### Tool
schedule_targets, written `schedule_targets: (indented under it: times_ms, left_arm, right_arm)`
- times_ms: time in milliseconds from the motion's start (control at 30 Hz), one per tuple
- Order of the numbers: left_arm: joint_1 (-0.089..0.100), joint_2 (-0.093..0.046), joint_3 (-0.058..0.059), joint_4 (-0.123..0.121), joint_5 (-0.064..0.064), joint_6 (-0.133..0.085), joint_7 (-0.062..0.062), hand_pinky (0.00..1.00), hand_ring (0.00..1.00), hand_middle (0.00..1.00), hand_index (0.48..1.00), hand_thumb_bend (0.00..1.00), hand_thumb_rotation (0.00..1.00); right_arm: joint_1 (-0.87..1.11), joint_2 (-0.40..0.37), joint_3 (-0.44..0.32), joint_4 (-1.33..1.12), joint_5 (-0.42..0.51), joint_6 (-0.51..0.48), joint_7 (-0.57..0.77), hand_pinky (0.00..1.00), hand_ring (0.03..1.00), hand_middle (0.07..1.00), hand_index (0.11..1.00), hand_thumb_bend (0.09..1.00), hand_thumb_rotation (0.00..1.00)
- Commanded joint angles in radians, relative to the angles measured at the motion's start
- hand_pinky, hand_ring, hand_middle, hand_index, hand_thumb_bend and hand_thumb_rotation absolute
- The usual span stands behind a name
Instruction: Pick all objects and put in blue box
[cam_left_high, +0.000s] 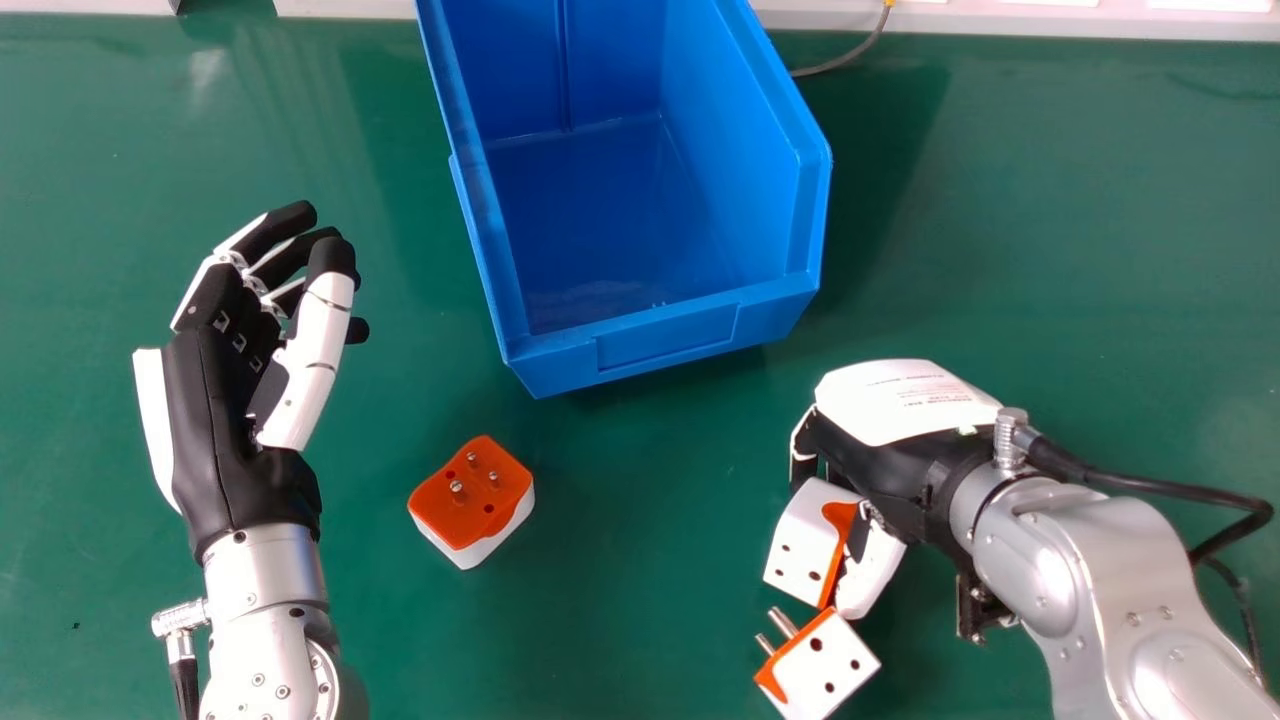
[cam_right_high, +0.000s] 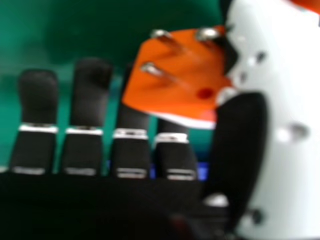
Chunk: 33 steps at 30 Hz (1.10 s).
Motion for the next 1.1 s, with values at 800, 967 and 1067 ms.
schedule_targets:
  times_ms: [800,967,1067]
  left_arm:
    - [-0.019,0.007,-0.011,0.015,0.01,-0.042,0.002,0.5,0.63,0.7,0.689,0.61,0.44]
    - [-0.023,0.008,-0.01,0.025,0.01,-0.052,0.0,0.5,0.63,0.7,0.688,0.61,0.45]
    - [-0.027,0.009,-0.009,0.031,0.007,-0.052,-0.001,0.5,0.63,0.7,0.688,0.61,0.45]
  right_arm:
    - [0.066,0.043,-0.123,-0.139,0.091,-0.058,-0.143,0.28,0.384,0.503,0.524,0.514,0.01]
    - [0.066,0.037,-0.137,-0.21,0.079,-0.039,-0.103,0.26,0.376,0.49,0.524,0.513,0.01]
    - [0.07,0.039,-0.152,-0.256,0.077,-0.031,-0.087,0.26,0.376,0.49,0.524,0.513,0.01]
